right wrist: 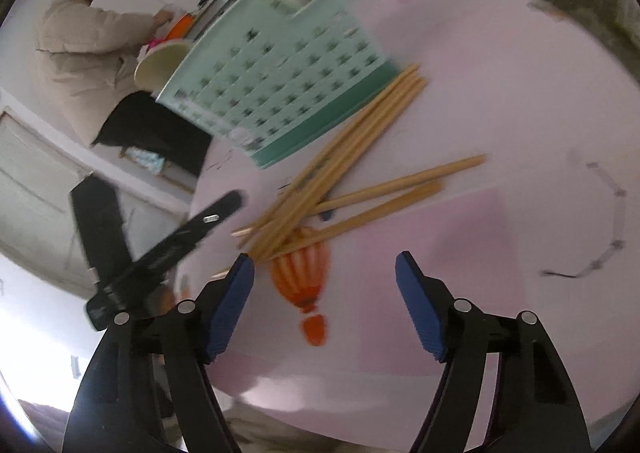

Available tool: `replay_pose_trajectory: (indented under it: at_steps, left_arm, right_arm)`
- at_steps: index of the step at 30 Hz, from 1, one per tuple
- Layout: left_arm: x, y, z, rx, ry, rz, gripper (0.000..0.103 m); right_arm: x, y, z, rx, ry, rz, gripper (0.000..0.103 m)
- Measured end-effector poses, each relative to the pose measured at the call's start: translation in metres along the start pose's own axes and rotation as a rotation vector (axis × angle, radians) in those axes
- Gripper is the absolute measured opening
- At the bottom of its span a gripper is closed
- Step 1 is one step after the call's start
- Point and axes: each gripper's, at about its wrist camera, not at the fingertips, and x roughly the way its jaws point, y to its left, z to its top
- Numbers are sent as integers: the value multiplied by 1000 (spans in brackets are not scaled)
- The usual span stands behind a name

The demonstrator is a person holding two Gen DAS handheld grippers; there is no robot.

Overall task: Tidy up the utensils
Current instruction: 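Close the right tool around the bundle of wooden chopsticks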

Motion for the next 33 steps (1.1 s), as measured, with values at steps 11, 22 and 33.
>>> replay_pose_trajectory:
  at_steps: [11,22,33]
  left_arm:
    - [-2,-32,-26,56,121,-73,21]
    - [-3,-73,-55,18,202,-202,22]
    - [2,-108,-68,30,245,-289,21]
  right_arm:
    - [14,-1,-1,69,1,-51,66]
    - [-8,-16,-15,101,-44,-177,50]
    - [-11,-21,-16,95,-57,-271,38]
